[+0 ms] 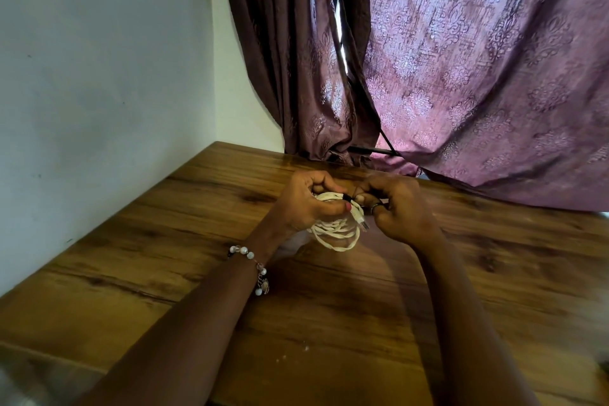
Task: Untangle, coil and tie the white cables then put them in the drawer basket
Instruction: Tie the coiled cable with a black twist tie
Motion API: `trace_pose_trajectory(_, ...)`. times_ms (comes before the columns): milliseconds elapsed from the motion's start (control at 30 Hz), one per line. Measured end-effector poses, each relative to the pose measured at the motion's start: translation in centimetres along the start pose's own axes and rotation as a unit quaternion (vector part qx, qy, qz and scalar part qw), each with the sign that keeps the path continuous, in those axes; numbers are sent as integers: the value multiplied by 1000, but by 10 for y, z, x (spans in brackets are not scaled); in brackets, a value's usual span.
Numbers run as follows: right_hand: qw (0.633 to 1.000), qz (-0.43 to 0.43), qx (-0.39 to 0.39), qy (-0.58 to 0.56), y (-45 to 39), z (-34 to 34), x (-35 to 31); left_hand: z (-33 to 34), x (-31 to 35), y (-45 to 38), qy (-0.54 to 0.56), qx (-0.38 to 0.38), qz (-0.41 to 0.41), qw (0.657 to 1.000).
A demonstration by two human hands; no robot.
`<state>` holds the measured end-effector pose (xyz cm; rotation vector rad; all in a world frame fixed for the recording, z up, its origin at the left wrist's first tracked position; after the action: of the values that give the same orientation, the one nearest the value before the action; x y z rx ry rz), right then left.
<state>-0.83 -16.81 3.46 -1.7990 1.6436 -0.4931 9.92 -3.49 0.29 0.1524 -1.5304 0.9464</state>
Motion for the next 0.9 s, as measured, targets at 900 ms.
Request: trace_pose_trajectory(900, 999, 3, 28, -18, -2, 6, 1, 1, 0, 1, -7, 6, -6, 1000)
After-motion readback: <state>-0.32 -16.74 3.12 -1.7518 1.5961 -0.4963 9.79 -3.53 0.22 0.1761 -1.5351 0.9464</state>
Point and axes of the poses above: each hand's wrist, its own y-axis away from the middle knuckle, its own z-axis out of the palm, x = y × z, the point moved 2 cm from there along -y, towards the middle knuckle, and after that the axes turned 12 degrees about y, right-handed, at the moved point
